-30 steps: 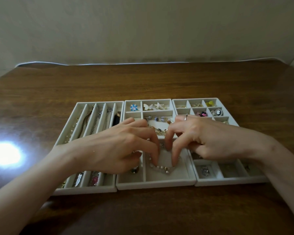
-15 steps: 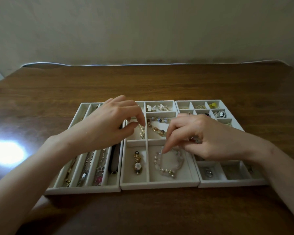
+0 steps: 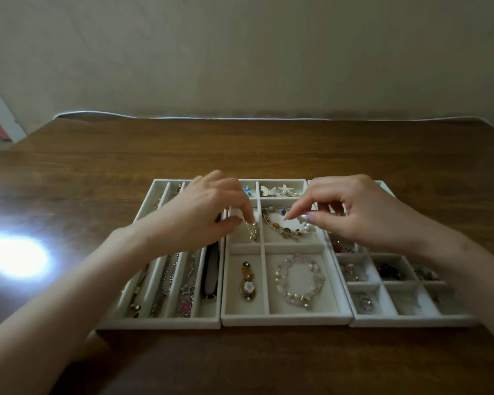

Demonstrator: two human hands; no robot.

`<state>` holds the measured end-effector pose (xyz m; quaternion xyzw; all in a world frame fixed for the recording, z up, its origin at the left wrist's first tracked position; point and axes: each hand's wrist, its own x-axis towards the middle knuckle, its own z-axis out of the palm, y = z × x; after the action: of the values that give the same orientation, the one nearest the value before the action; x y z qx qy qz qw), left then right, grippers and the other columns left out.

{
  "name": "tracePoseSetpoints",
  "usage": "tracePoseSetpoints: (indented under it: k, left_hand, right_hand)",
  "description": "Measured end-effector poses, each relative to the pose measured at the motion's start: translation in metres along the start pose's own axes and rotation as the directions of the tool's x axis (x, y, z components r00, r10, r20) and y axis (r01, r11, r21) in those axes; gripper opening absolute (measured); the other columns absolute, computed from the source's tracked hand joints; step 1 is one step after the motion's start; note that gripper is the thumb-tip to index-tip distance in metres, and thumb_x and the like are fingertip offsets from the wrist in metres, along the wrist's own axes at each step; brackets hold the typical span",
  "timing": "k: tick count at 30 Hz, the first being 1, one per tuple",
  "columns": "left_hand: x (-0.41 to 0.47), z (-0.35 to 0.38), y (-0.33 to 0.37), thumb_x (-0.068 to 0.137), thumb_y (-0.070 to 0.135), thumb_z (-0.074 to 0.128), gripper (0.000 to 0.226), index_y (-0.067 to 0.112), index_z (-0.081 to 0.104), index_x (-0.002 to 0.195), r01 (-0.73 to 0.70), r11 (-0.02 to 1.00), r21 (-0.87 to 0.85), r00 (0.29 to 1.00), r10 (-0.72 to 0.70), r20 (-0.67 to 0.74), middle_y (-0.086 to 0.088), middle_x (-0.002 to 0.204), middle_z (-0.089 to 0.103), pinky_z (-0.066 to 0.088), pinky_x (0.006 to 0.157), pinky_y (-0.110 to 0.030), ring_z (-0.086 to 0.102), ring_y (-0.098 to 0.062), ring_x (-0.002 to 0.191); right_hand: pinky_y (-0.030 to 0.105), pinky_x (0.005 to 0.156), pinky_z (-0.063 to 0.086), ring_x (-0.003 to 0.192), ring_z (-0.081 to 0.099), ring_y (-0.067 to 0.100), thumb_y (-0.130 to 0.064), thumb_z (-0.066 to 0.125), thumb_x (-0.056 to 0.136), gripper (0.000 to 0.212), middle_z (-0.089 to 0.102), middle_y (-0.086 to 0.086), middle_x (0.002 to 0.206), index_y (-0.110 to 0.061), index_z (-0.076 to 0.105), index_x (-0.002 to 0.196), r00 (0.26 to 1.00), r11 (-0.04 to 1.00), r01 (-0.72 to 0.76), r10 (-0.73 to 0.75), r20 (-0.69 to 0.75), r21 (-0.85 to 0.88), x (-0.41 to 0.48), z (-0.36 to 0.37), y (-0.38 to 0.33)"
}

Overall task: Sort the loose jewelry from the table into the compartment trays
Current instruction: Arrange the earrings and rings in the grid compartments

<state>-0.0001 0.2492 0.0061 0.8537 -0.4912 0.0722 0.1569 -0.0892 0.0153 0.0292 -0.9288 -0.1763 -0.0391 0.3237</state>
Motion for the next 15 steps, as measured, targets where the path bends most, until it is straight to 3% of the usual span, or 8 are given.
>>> tracePoseSetpoints:
  k: [3,7,15]
  left_hand:
    - [0.0,0.005,-0.001,0.08,0.01,0.045,0.036,0.034,0.067,0.093,-0.064,0.997,0.049,0.997,0.061,0.056,0.02,0.103,0.059,0.032,0.08,-0.027,0.041,-0.004,0.091]
    - [0.001,-0.001,-0.003,0.073,0.007,0.041,0.046,0.036,0.071,0.091,-0.109,0.986,0.127,0.992,0.101,0.07,0.023,0.1,0.06,0.033,0.077,-0.028,0.043,-0.004,0.089]
    - [0.0,-0.005,-0.007,0.071,0.006,0.044,0.047,0.036,0.073,0.092,-0.141,0.982,0.126,0.987,0.13,0.094,0.026,0.1,0.063,0.033,0.081,-0.027,0.041,0.002,0.09]
  right_hand:
    - [0.013,0.062,0.041,0.071,0.053,0.006,-0.015,0.064,0.087,0.018,0.063,-0.016,0.082,-0.03,0.073,0.091,1.0,1.0,-0.005,0.005,-0.009,0.009,0.001,0.0,0.001]
    - [0.014,0.062,0.041,0.07,0.054,0.004,-0.014,0.064,0.087,0.019,0.063,-0.018,0.081,-0.03,0.073,0.09,0.999,0.999,0.009,-0.008,-0.032,0.04,0.0,0.001,0.003]
    - [0.016,0.061,0.045,0.071,0.058,0.006,-0.013,0.063,0.087,0.019,0.067,-0.016,0.084,-0.029,0.073,0.09,0.997,0.995,0.002,0.006,-0.081,0.101,-0.001,0.004,0.011]
